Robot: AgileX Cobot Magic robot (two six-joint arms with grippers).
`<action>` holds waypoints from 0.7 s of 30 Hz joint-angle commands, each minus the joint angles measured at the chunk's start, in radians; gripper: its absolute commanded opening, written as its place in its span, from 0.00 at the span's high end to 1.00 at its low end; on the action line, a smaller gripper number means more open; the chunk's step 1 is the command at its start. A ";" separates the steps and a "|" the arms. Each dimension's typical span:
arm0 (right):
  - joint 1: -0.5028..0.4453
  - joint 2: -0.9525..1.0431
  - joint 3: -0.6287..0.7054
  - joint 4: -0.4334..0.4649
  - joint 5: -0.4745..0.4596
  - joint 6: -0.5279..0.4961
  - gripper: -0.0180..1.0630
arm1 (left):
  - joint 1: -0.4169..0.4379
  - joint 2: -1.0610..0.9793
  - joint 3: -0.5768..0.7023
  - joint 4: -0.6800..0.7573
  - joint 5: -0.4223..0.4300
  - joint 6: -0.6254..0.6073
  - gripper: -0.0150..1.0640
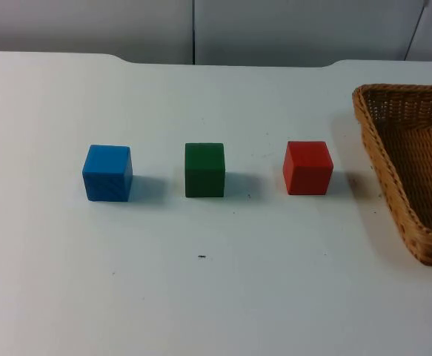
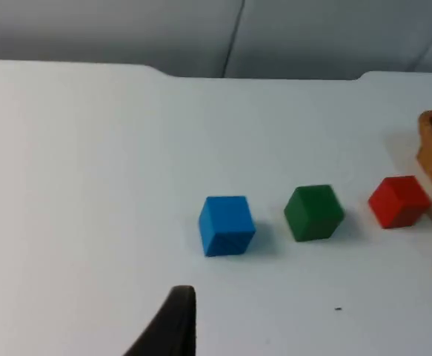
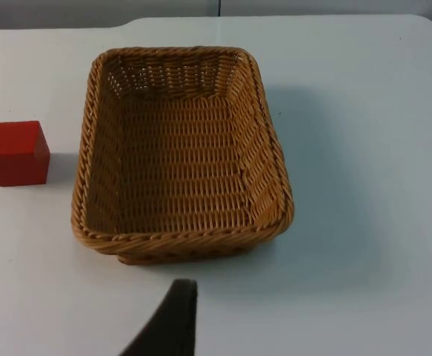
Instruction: Pick up the basket with the left hand and place the blue cube into the basket with the right hand.
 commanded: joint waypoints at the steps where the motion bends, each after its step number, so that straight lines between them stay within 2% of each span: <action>1: -0.005 -0.002 0.001 -0.001 -0.011 -0.010 0.01 | 0.001 0.044 -0.024 -0.079 -0.031 0.053 0.03; 3: -0.005 -0.002 0.001 -0.001 -0.011 -0.010 0.01 | 0.001 0.079 -0.031 -0.118 -0.031 0.094 0.03; 7: -0.005 -0.002 0.001 -0.001 -0.011 -0.010 0.01 | 0.001 0.230 -0.053 -0.346 -0.031 0.278 0.03; 8: -0.005 -0.002 0.001 -0.001 -0.011 -0.010 0.01 | 0.001 0.230 -0.053 -0.346 -0.031 0.278 0.03; 13: -0.005 -0.002 0.001 -0.001 -0.011 -0.010 0.01 | 0.001 0.397 -0.053 -0.608 -0.029 0.513 0.03; 21: -0.005 -0.002 0.001 -0.001 -0.011 -0.010 0.01 | 0.001 0.606 -0.053 -0.743 -0.029 0.667 0.03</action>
